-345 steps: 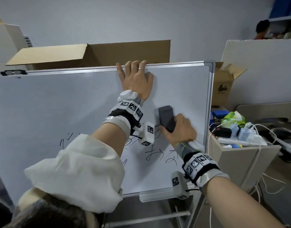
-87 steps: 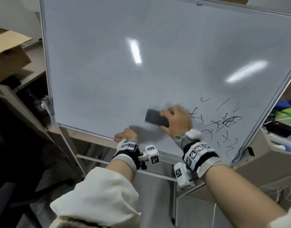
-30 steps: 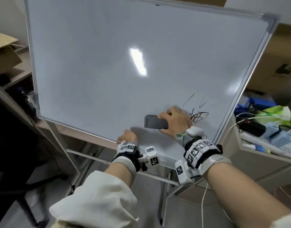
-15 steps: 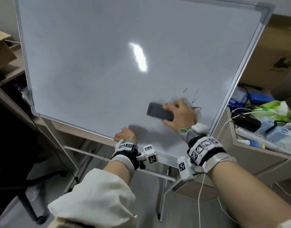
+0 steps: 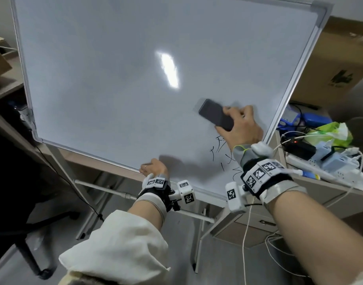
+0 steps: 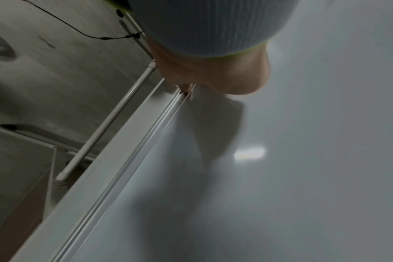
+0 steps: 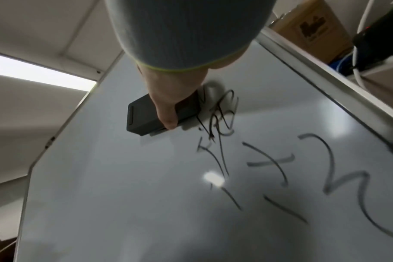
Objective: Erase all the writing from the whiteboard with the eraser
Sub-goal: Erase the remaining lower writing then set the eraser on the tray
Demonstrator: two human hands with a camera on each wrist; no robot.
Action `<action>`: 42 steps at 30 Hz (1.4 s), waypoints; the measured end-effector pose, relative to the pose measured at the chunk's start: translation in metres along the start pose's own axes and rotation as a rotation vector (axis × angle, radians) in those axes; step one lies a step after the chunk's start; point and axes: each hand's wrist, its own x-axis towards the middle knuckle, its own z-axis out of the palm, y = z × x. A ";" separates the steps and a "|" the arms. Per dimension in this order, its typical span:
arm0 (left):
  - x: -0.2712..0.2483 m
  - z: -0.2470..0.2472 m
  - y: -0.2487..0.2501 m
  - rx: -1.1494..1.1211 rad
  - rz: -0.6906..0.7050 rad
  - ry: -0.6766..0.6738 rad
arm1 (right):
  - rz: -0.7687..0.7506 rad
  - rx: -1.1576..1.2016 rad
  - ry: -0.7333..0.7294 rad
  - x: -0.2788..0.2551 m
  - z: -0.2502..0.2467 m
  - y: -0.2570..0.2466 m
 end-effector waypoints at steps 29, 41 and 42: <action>-0.080 0.052 -0.039 0.106 -0.018 -0.010 | -0.039 -0.055 -0.062 -0.007 -0.034 0.058; -0.069 0.061 -0.046 0.099 -0.023 -0.052 | -0.178 -0.166 -0.411 -0.101 0.016 0.076; -0.067 0.060 -0.047 0.105 -0.024 -0.065 | -0.165 -0.161 -0.419 -0.109 0.022 0.076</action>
